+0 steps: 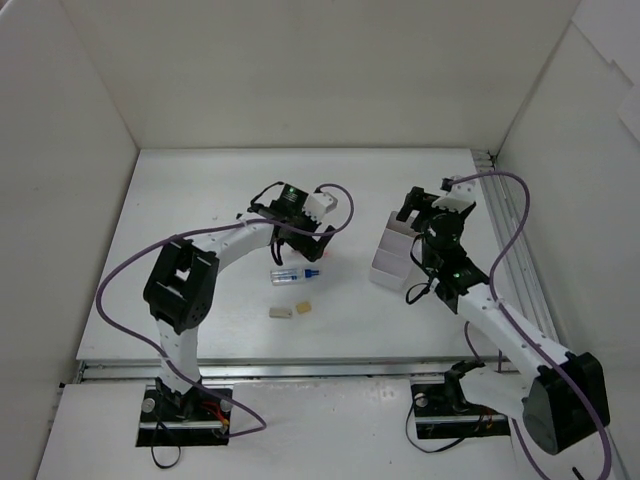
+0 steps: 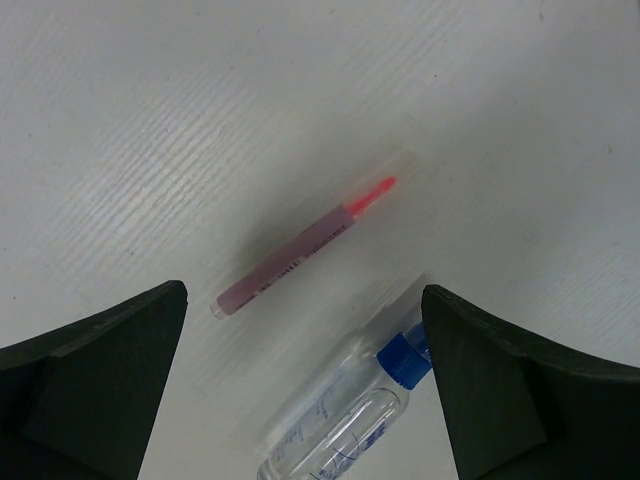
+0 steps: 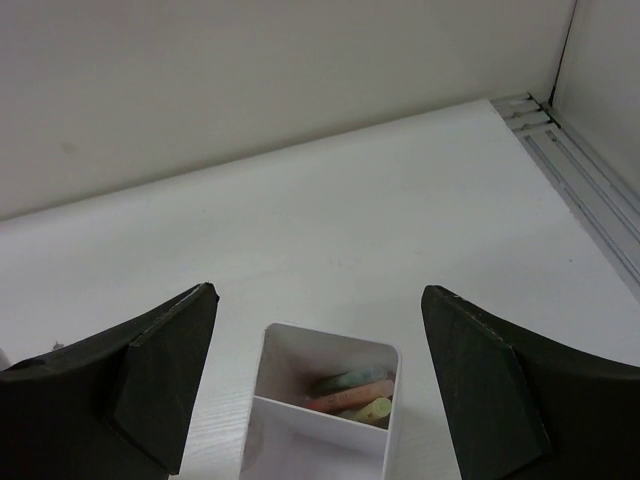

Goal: Sort the stationery into containers
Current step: Place the pen in the storage box, then pick up the pen from the center of the board, then place the pen in the storage box, then pick up the stationery from the center of the board, then place the stationery in the storage box.

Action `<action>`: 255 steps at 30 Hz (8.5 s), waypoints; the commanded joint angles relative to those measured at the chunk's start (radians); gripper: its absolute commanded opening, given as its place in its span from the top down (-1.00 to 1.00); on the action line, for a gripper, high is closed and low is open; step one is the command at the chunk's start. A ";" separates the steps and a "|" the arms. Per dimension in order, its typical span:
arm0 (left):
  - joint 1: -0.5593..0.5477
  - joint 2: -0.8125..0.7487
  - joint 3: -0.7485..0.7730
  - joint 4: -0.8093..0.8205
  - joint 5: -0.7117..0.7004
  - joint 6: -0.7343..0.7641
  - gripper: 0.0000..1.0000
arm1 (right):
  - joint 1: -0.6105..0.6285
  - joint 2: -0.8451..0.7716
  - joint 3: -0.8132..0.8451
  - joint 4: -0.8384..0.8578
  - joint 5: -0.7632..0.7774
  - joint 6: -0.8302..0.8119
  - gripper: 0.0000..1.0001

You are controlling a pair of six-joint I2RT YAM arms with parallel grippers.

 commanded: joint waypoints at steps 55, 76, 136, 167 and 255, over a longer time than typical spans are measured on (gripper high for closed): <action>0.048 0.057 0.243 -0.038 0.175 0.018 1.00 | -0.009 -0.243 0.026 -0.208 -0.368 0.125 -0.71; -0.022 -0.270 -0.091 0.373 0.433 -0.221 0.98 | 0.057 0.127 0.110 0.059 -0.655 0.476 -0.76; 0.108 -0.791 -0.668 0.385 -0.072 -0.374 -0.99 | -0.032 0.365 0.163 0.234 0.077 -0.006 1.00; 0.126 -0.897 -0.593 0.136 -0.203 -0.571 -0.99 | 0.205 0.001 0.123 -0.332 -0.482 0.093 -0.96; -0.002 -0.951 -0.723 0.048 -0.131 -0.650 -0.99 | 0.281 0.305 0.248 -0.677 0.497 0.541 0.52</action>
